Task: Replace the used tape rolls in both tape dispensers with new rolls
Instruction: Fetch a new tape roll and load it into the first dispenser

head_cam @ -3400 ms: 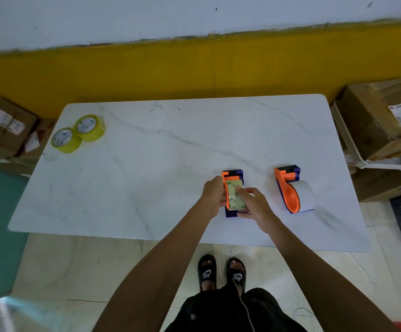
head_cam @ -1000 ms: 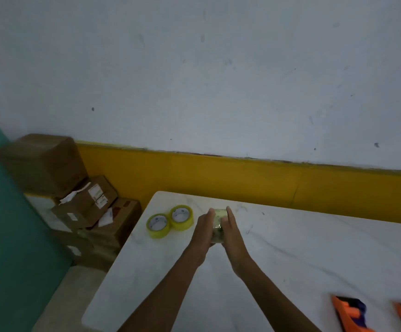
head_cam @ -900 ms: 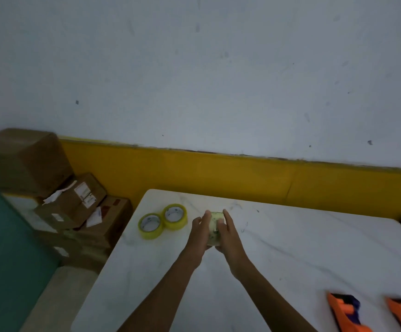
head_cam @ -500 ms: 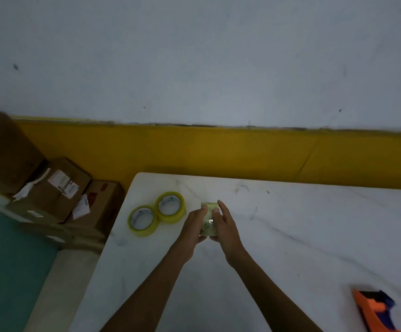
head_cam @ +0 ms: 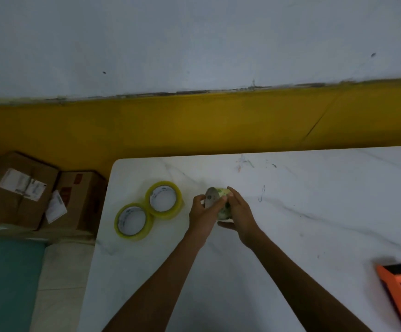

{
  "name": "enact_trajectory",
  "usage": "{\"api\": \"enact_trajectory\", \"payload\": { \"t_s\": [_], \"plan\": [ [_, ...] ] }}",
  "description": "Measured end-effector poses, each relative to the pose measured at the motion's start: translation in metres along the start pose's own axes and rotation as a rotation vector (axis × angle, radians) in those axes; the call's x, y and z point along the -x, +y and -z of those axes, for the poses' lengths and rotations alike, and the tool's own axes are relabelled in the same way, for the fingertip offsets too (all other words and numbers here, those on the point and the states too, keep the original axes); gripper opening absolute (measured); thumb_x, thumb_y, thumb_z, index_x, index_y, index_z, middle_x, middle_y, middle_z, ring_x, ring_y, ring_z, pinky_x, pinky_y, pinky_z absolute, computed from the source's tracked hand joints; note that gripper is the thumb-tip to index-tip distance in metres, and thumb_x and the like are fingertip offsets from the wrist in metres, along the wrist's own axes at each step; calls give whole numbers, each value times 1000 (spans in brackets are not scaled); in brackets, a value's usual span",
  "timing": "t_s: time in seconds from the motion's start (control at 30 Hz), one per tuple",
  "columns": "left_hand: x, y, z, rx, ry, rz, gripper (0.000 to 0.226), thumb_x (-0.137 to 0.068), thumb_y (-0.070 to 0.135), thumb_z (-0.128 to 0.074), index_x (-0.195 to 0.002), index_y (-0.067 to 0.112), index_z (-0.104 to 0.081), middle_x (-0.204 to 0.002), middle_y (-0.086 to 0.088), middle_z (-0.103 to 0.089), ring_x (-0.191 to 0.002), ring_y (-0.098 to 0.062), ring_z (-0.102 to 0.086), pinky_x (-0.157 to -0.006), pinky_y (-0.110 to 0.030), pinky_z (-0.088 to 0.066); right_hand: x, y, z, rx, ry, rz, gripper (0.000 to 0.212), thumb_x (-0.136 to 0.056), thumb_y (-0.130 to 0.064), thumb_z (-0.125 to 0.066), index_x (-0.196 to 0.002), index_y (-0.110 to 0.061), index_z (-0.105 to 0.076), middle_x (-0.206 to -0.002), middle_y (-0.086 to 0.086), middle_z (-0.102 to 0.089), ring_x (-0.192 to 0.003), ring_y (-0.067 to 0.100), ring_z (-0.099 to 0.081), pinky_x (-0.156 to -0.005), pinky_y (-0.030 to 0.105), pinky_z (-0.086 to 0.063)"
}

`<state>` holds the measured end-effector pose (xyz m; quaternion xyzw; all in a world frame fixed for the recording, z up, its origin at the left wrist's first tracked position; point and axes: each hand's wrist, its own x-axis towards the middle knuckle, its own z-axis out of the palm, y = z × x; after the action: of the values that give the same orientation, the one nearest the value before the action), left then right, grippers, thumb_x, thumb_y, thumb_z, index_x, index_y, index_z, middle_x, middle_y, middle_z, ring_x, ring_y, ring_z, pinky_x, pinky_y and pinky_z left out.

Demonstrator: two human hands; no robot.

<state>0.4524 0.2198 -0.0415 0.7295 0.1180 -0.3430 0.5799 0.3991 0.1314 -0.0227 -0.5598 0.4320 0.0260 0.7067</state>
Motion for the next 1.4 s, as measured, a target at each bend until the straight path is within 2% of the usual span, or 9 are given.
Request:
{"api": "enact_trajectory", "payload": {
  "t_s": [0.17, 0.43, 0.57, 0.8, 0.9, 1.0, 1.1, 1.23, 1.4],
  "plan": [
    [-25, 12, -17, -340, 42, -225, 75, -70, 55, -77, -130, 21, -48, -126, -3, -59, -113, -23, -59, -92, -39, -56, -23, -7, 19, 40, 68, -10, 31, -100, -34, -39, -124, -27, -58, -124, 9, -62, -107, 29, -63, -80, 39, -59],
    [-48, 5, -35, -1003, 163, -480, 87, -70, 65, -70, -138, 21, -39, -132, -9, -49, -115, -26, -51, -83, -34, -52, -51, 5, 39, 156, 196, -17, 34, -96, -22, -41, -122, -22, -62, -127, 5, -60, -107, 25, -60, -87, 43, -58],
    [-51, 0, -40, -1076, 203, -509, 91, -72, 71, -63, -142, 18, -37, -133, -11, -49, -114, -28, -51, -83, -36, -53, -59, 10, 34, 144, 195, 4, 26, -94, -20, -43, -94, -32, -66, -100, 2, -69, -97, 24, -64, -88, 46, -57],
    [-48, 3, -38, -1095, 154, -475, 91, -72, 70, -63, -142, 20, -34, -136, -11, -47, -114, -28, -53, -84, -38, -52, -53, 8, 32, 161, 247, 56, 27, -94, -21, -43, -84, -34, -65, -88, -2, -69, -88, 23, -64, -89, 50, -56],
    [-45, 11, -38, -1143, 92, -445, 98, -72, 72, -62, -146, 18, -26, -148, -16, -37, -120, -33, -52, -94, -43, -49, -46, 2, 34, 209, 305, 119, 20, -95, -21, -46, -90, -27, -65, -88, -1, -68, -86, 22, -64, -88, 47, -56],
    [-37, 24, -36, -1208, 65, -434, 104, -75, 73, -58, -152, 16, -18, -158, -18, -23, -136, -37, -40, -113, -53, -32, -36, -15, 30, 273, 393, 228, 21, -96, -14, -47, -88, -12, -66, -87, 7, -66, -81, 21, -60, -79, 35, -52],
    [-23, 42, -24, -1174, 115, -477, 86, -84, 53, -61, -149, 10, -26, -150, -18, -35, -130, -36, -45, -111, -49, -36, -27, -35, 24, 291, 473, 310, 22, -94, -10, -47, -94, -3, -68, -85, 6, -63, -80, 20, -56, -77, 28, -43],
    [-10, 63, 11, -1015, 251, -530, 37, -86, 21, -55, -117, 1, -56, -115, -21, -60, -103, -39, -60, -81, -43, -48, -19, -47, 9, 282, 446, 346, 22, -93, -12, -49, -97, -4, -69, -87, 6, -63, -84, 22, -58, -77, 29, -43],
    [-7, 51, 67, -1135, 270, -444, 32, -86, 18, -51, -113, 1, -59, -107, -19, -67, -97, -33, -65, -70, -35, -45, -10, -46, -19, 280, 354, 348, 23, -95, -15, -49, -102, -4, -68, -91, 5, -62, -89, 21, -56, -79, 30, -43]
  ]
}}
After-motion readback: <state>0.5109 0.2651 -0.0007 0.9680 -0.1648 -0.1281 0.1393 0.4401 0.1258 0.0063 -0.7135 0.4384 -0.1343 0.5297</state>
